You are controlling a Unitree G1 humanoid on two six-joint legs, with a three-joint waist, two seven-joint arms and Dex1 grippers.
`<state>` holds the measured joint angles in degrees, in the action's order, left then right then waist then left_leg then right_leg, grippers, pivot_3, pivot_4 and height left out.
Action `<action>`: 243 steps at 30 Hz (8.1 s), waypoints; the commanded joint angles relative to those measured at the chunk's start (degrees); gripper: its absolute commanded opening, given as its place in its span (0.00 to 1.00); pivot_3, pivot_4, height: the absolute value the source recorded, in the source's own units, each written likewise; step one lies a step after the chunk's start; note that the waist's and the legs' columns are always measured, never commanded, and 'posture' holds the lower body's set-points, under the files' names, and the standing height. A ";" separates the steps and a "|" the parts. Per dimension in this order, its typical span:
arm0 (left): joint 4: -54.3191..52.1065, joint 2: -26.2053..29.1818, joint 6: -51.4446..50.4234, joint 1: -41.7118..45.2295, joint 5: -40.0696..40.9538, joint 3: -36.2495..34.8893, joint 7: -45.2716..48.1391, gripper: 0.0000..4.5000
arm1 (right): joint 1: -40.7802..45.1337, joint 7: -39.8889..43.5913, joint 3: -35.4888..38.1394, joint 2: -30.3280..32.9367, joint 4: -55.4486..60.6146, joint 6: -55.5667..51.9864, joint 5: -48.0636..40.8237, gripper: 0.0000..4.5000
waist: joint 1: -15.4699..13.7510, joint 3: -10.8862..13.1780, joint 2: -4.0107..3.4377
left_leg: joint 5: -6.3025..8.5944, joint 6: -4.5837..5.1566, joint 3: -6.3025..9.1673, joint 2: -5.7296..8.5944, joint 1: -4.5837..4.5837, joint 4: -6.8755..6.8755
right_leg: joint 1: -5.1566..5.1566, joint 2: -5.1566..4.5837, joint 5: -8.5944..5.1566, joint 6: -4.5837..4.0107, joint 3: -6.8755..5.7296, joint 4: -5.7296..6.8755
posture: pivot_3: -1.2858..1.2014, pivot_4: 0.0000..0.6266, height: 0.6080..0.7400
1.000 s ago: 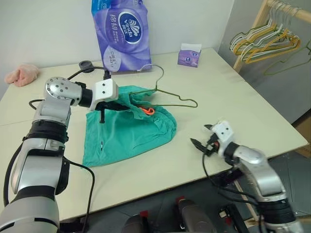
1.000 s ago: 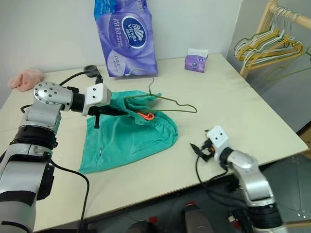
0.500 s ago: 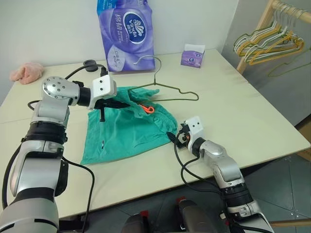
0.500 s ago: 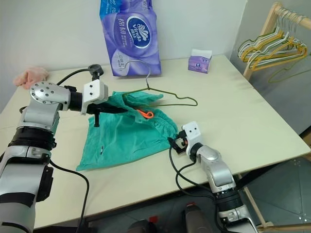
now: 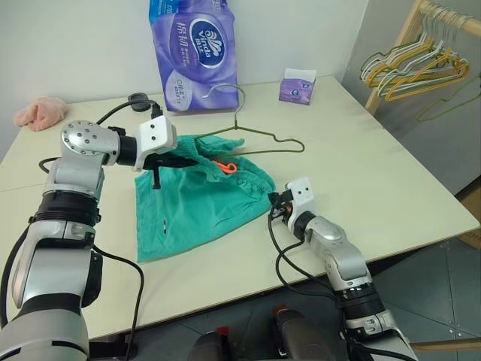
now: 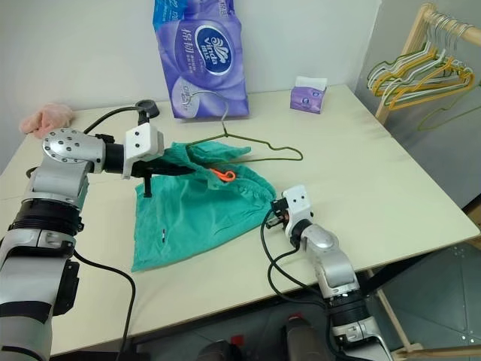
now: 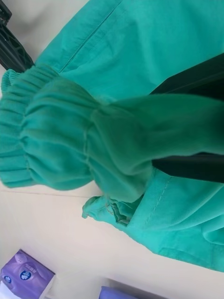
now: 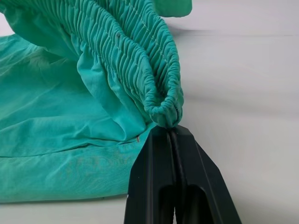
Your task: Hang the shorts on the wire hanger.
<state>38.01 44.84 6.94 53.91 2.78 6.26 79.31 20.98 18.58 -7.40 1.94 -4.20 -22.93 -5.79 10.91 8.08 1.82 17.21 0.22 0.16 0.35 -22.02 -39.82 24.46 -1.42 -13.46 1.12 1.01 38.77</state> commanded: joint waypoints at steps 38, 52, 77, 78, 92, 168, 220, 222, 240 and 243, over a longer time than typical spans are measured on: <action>-2.12 10.44 -0.59 -1.35 0.24 -0.12 6.04 0.00 | 0.27 7.84 14.39 24.99 16.07 -16.37 -16.04 0.00 | -0.24 -0.02 0.01 | 0.02 0.03 -0.05 0.00 0.00 -0.04 | -0.01 0.03 -0.03 0.04 0.01 -0.02 | 0.44 0.14 1.00; 0.63 10.49 4.69 -2.16 -5.37 3.28 3.21 0.00 | 0.98 10.50 8.55 28.46 24.44 -15.49 -15.13 0.00 | -0.20 -0.02 0.01 | 0.03 0.05 -0.05 0.01 -0.01 -0.05 | -0.01 0.03 -0.04 0.06 0.01 -0.02 | 0.43 0.15 1.00; -12.71 3.94 -3.62 -10.38 -1.14 2.90 1.95 0.00 | 7.04 22.41 -3.89 41.45 31.06 -19.48 -9.69 0.93 | -0.13 -0.02 0.02 | 0.04 0.06 -0.01 0.00 -0.01 -0.06 | -0.02 0.02 -0.07 0.10 -0.02 -0.04 | 0.42 0.15 1.00; -12.65 3.83 -3.60 -10.24 -1.17 2.99 1.98 0.00 | 7.17 22.69 -4.89 41.14 29.51 -18.66 -8.89 0.93 | -0.10 -0.02 0.02 | 0.04 0.06 -0.02 0.00 -0.01 -0.06 | -0.02 0.02 -0.07 0.10 -0.02 -0.04 | 0.42 0.15 1.00; -14.05 2.73 -4.40 -10.02 -0.43 2.83 2.98 0.00 | 23.29 33.63 -19.07 29.72 2.57 -8.33 0.34 0.85 | 0.20 -0.03 0.03 | 0.03 0.06 0.00 0.00 -0.01 -0.07 | -0.01 0.02 -0.06 0.08 -0.04 -0.02 | 0.43 0.12 1.00; -34.52 -26.92 -30.45 -3.66 22.32 5.81 -6.77 1.00 | 9.45 0.16 53.53 55.21 15.27 -68.10 -6.42 0.00 | 10.08 3.49 -1.33 | 0.59 1.01 -0.62 0.19 0.27 0.19 | -0.73 0.26 -0.37 0.56 0.61 -0.84 | 0.32 0.40 1.00; -19.28 -38.17 -35.21 17.12 22.39 4.08 -10.06 1.00 | 28.21 -11.28 52.05 52.45 -10.93 -56.14 -7.76 0.47 | 11.38 4.55 -1.66 | 0.62 0.94 -1.91 0.40 0.46 0.24 | -0.54 0.04 -0.17 1.82 1.95 -1.07 | 0.34 0.26 1.00; -19.05 -38.31 -35.00 17.15 22.28 4.10 -9.95 1.00 | 28.39 -11.96 52.85 51.78 -9.02 -55.71 -7.63 0.62 | 11.40 4.54 -1.68 | 0.62 0.94 -1.98 0.41 0.36 0.24 | -0.40 0.04 -0.16 1.84 2.02 -1.02 | 0.34 0.26 1.00; -18.06 -38.72 -33.17 16.99 21.46 4.64 -9.62 1.00 | 24.54 -19.24 45.87 52.06 2.52 -31.46 -0.38 0.99 | 11.96 4.52 -1.70 | 0.63 0.95 -2.23 0.46 0.38 0.24 | -0.28 0.05 -0.14 1.91 2.37 -0.92 | 0.34 0.26 1.00; -18.25 -38.69 -33.08 16.76 21.28 4.74 -9.63 1.00 | 23.98 -20.44 45.53 51.80 2.68 -29.91 0.57 0.99 | 12.09 4.52 -1.70 | 0.63 0.95 -2.23 0.46 0.39 0.24 | -0.28 0.05 -0.13 1.92 2.37 -0.92 | 0.34 0.26 1.00</action>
<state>20.90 6.41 -27.05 69.41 24.05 11.53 69.42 44.98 -0.76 37.72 52.32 -3.90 -55.06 -6.24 23.00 12.60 0.12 17.84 1.17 -2.06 0.81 -21.63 -39.58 24.17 -1.37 -13.60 3.04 3.38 37.85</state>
